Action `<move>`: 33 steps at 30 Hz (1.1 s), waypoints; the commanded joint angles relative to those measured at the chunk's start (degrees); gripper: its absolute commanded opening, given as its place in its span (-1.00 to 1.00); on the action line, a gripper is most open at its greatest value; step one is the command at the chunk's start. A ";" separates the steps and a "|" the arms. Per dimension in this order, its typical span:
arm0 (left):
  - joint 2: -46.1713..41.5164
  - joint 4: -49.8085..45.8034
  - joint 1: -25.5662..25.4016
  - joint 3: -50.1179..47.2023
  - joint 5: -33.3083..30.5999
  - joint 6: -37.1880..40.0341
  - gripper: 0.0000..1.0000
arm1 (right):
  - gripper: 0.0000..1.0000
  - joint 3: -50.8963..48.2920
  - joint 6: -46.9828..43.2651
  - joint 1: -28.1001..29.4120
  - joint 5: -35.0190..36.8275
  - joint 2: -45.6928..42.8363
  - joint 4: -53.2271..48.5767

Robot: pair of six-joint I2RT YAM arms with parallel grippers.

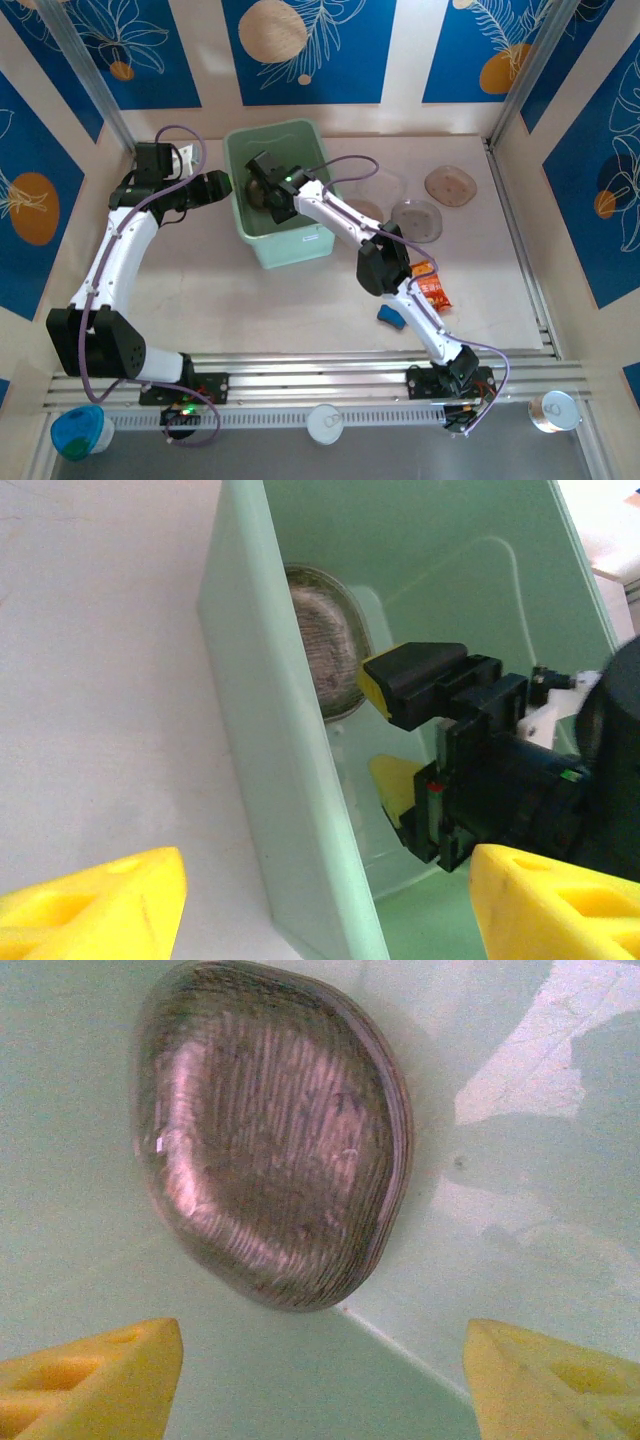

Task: Place the plates into the plastic bin on the countertop

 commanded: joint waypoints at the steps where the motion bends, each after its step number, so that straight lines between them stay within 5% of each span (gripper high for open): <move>1: -1.38 0.98 0.83 -0.93 2.20 -1.25 0.50 | 0.64 -0.30 -6.93 1.36 5.92 -7.85 -1.72; 8: -3.78 1.34 0.75 -2.69 3.12 -2.47 0.49 | 0.73 -11.26 -18.88 2.38 12.01 -20.66 -0.41; 21: -8.07 2.26 -1.46 -7.38 1.54 -5.85 0.49 | 0.70 -38.60 -34.82 -3.60 7.70 -46.78 5.43; 33: -5.14 2.17 -7.76 -6.89 -5.32 -7.54 0.48 | 0.60 -59.80 -53.20 -17.86 -7.62 -64.53 8.73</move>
